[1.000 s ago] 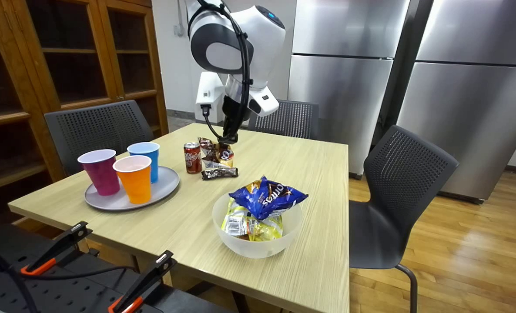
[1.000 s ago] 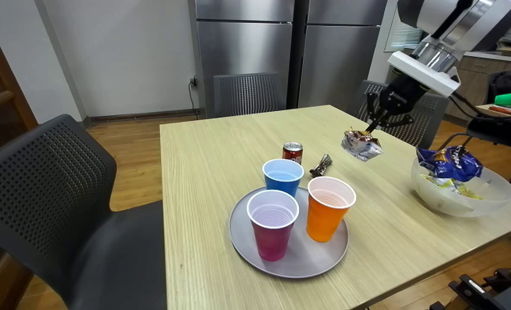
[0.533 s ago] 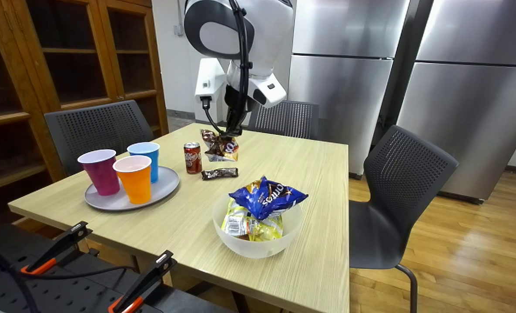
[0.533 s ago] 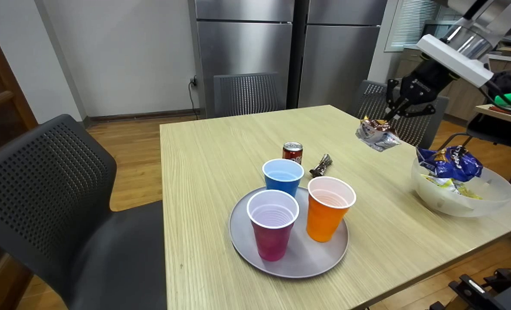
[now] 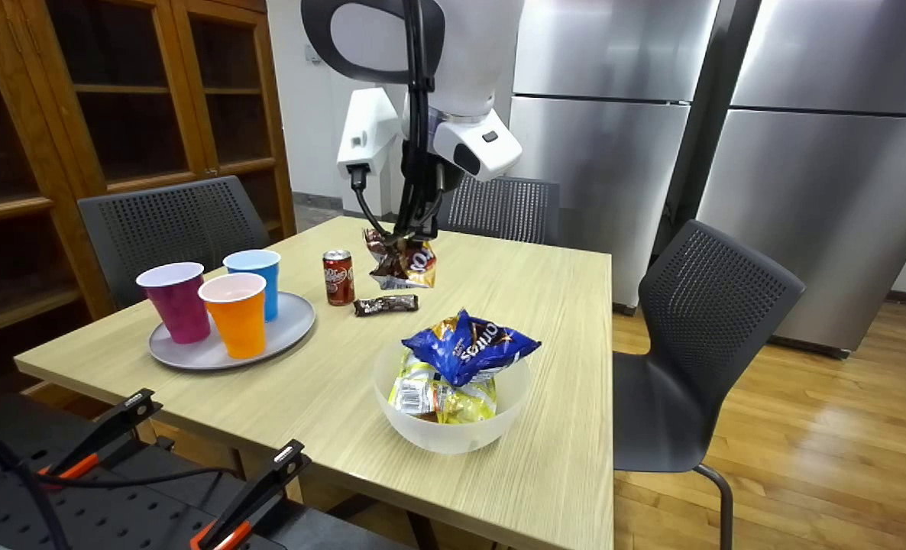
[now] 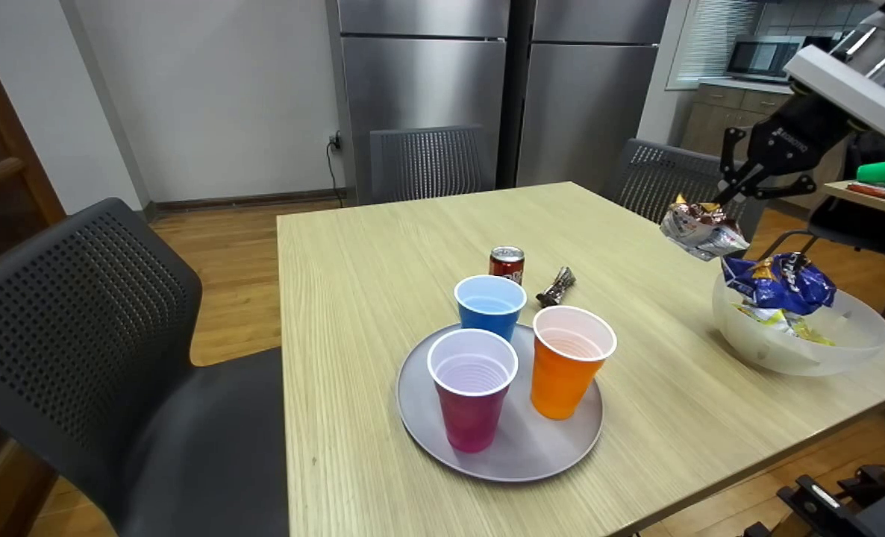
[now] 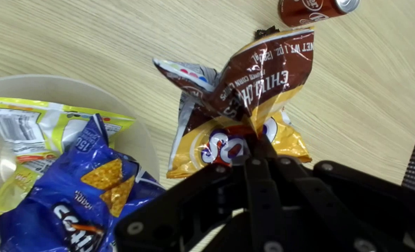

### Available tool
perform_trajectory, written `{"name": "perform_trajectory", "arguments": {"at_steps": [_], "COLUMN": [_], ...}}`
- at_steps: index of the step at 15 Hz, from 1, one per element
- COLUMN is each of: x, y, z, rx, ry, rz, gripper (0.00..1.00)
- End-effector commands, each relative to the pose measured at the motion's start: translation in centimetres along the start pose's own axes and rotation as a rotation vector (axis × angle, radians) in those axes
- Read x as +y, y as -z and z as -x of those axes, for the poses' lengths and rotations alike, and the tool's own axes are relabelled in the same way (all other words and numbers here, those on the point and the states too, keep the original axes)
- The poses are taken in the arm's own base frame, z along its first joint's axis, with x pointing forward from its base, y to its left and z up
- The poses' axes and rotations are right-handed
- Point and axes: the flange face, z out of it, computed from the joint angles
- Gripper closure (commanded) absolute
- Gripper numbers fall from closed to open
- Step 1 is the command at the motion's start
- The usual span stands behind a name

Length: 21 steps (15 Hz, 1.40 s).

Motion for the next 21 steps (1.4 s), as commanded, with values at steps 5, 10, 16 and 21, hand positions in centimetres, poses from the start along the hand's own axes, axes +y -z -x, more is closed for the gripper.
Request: {"name": "perform_trajectory", "arguments": {"at_steps": [5,10,16,21], "x": [3.3,5.7,8.5,10.2], "y": [3.6,4.7,5.8,6.3], "z": [1.8,2.0,2.1,2.3], "rx": [0.118,0.187,0.258,0.292], "ry": [0.002,-0.032,-0.084,-0.099], "rz": [0.011,0.028,0.046,0.071], "gripper": [1.0,1.0,1.0,1.0]}}
